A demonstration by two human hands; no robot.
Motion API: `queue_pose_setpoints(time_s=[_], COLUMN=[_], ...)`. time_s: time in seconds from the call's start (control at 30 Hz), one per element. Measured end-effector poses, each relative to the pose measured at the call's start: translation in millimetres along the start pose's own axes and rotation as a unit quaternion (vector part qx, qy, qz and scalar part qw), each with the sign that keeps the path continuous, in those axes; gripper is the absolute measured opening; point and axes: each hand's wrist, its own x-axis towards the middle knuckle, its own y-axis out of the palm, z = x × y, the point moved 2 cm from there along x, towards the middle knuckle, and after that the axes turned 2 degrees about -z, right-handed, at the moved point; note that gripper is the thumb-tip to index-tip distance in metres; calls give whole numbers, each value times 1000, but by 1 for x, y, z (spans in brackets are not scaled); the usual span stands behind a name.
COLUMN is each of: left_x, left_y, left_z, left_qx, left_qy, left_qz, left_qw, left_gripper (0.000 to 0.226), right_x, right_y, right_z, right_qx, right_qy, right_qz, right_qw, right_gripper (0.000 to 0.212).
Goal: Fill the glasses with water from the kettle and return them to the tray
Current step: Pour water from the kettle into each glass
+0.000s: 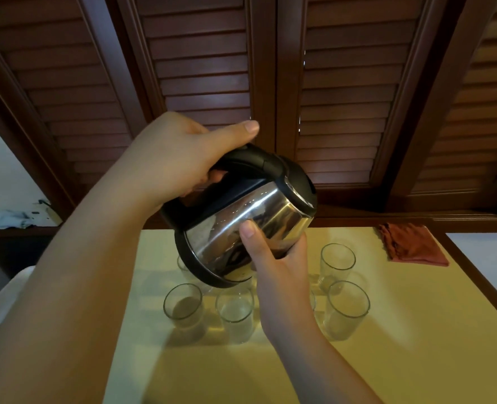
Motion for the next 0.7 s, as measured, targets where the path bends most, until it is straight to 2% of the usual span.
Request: queue_pose_setpoints(time_s=[0.4,0.7], left_x=[47,61], left_y=[55,80], left_z=[-36,-52], left_qx=[140,175], left_qy=[-3,5], left_qz=[61,90], left_qw=[988,980], left_gripper=[65,61], right_x=[23,30], right_y=[-28,-38], right_z=[-19,-18], right_qx=[87,157], right_qy=[86,100], right_qz=[-43,-38], right_qw=[992,982], right_gripper=[115,111])
